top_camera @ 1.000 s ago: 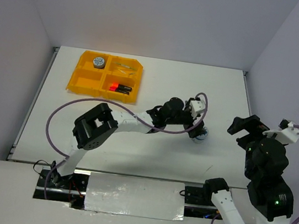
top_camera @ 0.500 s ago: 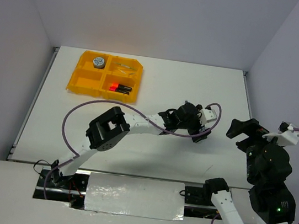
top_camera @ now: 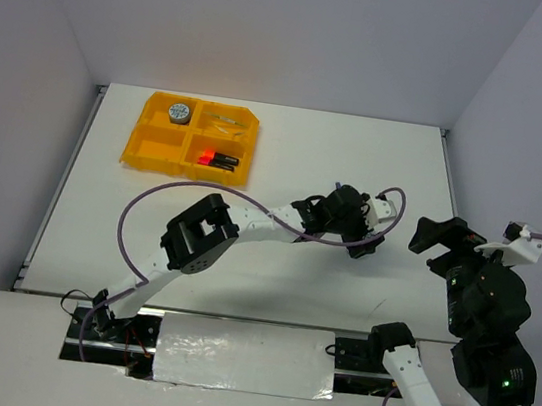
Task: Sort the stationery into containers
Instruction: Pick up the stationery from the center of the board.
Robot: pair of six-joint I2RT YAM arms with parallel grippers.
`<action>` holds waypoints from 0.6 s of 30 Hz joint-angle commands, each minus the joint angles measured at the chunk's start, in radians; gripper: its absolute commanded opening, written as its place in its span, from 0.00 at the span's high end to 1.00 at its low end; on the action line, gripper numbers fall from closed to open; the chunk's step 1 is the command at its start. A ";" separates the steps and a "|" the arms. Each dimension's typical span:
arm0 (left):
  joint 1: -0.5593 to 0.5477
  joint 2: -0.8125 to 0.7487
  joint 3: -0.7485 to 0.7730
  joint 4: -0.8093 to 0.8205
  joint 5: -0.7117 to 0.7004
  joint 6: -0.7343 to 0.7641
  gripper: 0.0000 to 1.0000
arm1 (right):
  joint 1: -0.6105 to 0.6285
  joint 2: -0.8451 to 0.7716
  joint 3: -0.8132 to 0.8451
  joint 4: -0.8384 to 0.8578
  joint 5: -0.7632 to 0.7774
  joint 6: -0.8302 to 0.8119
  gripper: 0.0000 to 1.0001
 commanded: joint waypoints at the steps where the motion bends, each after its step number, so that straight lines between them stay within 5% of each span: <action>1: 0.002 0.042 0.068 -0.014 0.048 0.016 0.12 | 0.006 -0.011 0.000 0.042 -0.001 -0.015 0.00; 5: 0.002 0.055 0.079 -0.034 0.058 0.017 0.20 | 0.010 -0.014 0.000 0.044 0.001 -0.018 0.00; 10: 0.002 0.042 0.080 -0.053 0.071 0.017 0.69 | 0.013 -0.016 -0.003 0.047 0.002 -0.020 0.00; 12: 0.002 0.021 0.085 -0.066 0.072 0.008 0.99 | 0.012 -0.017 -0.001 0.047 0.005 -0.020 0.00; 18: 0.019 -0.207 0.002 -0.033 -0.006 -0.051 1.00 | 0.016 -0.014 0.006 0.050 0.005 -0.023 0.00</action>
